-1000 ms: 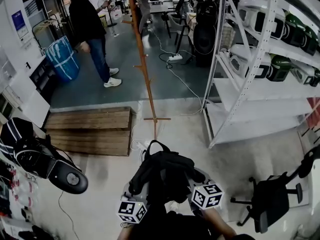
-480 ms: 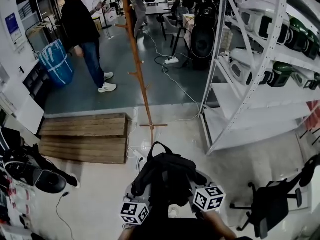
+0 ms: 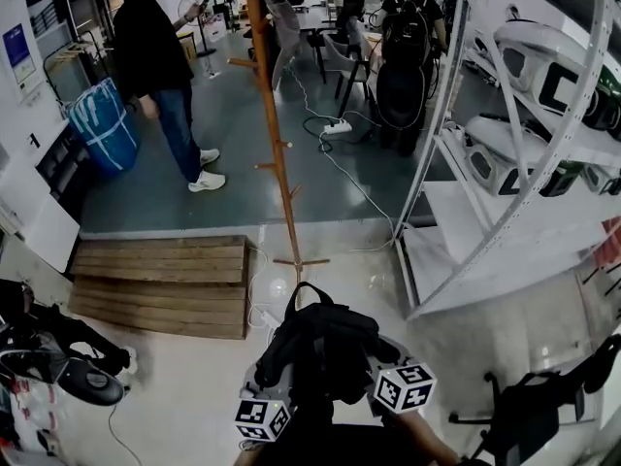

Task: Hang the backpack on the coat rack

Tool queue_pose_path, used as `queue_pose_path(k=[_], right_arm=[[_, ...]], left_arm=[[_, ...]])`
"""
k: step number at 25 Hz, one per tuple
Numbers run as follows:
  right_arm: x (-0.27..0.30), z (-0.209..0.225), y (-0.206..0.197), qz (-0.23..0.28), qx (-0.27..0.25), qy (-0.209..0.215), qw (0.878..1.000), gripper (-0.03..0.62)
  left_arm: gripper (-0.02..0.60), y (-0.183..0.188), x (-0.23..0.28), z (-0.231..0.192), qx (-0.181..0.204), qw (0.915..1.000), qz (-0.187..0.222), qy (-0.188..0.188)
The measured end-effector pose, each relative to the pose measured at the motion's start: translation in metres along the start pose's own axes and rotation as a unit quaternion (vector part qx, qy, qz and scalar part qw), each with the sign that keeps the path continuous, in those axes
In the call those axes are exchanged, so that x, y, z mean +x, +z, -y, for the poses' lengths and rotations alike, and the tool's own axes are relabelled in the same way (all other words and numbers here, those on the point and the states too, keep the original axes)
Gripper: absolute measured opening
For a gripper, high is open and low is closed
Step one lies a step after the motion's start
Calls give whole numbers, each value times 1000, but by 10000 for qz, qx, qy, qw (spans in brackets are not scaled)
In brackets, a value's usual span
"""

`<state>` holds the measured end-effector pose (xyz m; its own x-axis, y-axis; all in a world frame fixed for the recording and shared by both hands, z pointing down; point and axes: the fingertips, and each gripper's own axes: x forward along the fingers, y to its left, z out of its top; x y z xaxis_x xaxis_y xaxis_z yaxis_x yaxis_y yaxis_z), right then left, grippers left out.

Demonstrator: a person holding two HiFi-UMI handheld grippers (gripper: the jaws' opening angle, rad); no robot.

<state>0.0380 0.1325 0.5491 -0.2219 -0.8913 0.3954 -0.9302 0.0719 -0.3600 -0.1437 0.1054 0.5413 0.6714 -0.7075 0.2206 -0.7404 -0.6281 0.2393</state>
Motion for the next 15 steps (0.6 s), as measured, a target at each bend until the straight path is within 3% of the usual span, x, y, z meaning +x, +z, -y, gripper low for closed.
queue_pose_path(k=[8,15], right_arm=[[86,-15,43,27,-55,71,10000,81],[137,-9,70,113,10,153,9998,81]], left_arm=[[86,40,51,-72,27,9999,115,9],[86,63,93,-105,205,9997,146,53]])
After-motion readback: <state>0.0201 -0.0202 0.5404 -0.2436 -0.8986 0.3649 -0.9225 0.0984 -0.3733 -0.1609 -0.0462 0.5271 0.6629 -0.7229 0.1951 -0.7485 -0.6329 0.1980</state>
